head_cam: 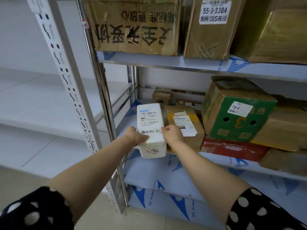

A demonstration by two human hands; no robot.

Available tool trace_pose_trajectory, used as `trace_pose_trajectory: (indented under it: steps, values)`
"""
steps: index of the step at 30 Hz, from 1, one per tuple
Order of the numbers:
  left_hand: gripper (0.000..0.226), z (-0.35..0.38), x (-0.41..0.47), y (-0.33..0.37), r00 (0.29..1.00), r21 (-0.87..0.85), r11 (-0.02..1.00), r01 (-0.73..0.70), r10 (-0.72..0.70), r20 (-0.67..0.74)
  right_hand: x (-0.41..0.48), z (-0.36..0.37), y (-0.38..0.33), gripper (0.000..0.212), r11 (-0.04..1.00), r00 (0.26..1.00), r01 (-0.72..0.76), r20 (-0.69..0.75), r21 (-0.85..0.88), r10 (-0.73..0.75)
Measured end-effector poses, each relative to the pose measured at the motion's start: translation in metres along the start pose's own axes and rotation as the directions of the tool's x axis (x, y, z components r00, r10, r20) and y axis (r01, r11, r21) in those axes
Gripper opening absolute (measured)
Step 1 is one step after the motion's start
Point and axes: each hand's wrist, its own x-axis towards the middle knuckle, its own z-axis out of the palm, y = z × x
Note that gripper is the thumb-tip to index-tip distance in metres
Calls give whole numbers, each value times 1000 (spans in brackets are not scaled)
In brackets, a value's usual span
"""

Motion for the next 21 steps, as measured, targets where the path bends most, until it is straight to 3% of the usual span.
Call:
trace_pose_trajectory:
  steps: [6, 10, 17, 21]
  values:
    - [50, -31, -28, -31, 995, -103, 992, -71, 77, 56, -46, 36, -13, 26, 986, 987, -3, -156, 166, 30]
    - [52, -54, -50, -53, 989, -79, 992, -97, 105, 104, -80, 54, -6, 23, 963, 992, -39, -109, 266, 70]
    - [53, -86, -99, -104, 978, 0, 995, -100, 99, 183, -150, 90, 1, 28, 967, 999, -35, -19, 250, 41]
    - [80, -104, -135, -130, 988, -45, 992, -121, 124, 93, -183, 102, 1, 22, 969, 997, 34, 63, 244, -51]
